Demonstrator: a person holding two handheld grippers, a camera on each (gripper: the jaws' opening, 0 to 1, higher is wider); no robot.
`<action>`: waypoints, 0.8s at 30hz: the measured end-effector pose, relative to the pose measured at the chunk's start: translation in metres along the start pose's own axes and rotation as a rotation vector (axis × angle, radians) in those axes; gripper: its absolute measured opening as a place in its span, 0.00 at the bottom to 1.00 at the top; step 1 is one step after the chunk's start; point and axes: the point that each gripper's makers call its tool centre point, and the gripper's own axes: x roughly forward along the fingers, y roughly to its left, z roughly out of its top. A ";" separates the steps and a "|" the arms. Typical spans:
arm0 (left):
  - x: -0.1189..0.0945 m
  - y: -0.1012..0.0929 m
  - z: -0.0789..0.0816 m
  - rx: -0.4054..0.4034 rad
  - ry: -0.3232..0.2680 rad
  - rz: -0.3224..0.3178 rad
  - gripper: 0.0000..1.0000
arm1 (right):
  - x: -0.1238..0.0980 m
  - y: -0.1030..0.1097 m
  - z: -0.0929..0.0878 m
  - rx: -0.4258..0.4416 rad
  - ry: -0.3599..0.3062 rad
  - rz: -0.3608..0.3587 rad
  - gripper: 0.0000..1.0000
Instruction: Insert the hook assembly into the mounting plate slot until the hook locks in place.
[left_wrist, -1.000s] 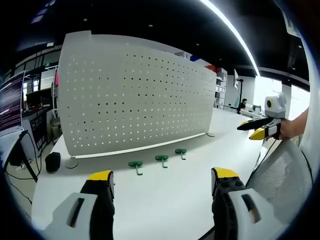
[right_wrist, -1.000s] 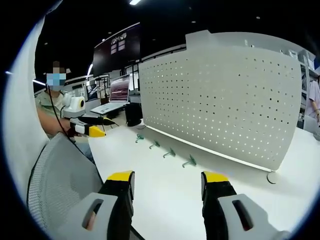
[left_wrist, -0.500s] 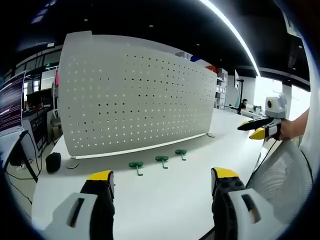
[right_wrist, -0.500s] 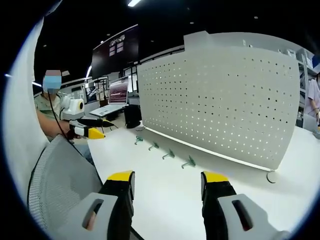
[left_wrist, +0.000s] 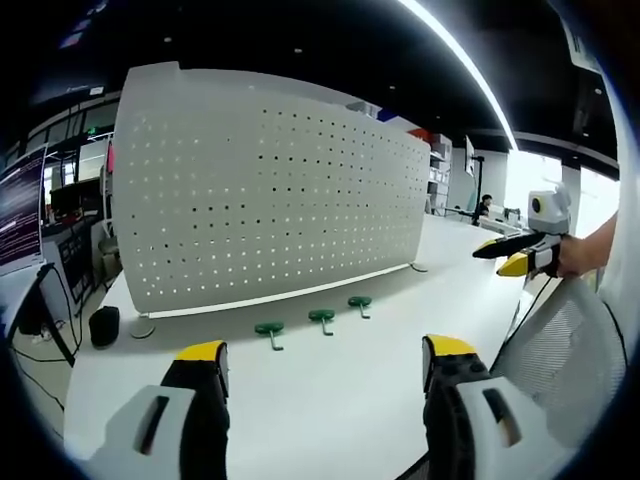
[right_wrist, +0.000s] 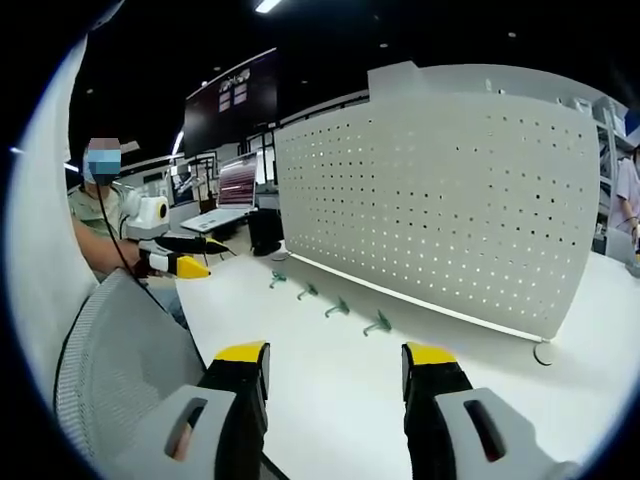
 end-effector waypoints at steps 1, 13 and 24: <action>0.000 0.000 0.000 0.000 0.000 -0.001 0.82 | 0.000 0.000 0.000 0.003 -0.002 -0.001 0.51; -0.001 0.003 0.001 -0.006 -0.010 0.017 0.81 | -0.001 -0.003 -0.001 0.012 -0.004 -0.006 0.51; 0.000 0.003 0.001 -0.005 -0.009 0.006 0.82 | -0.002 -0.004 0.000 0.011 -0.008 -0.015 0.50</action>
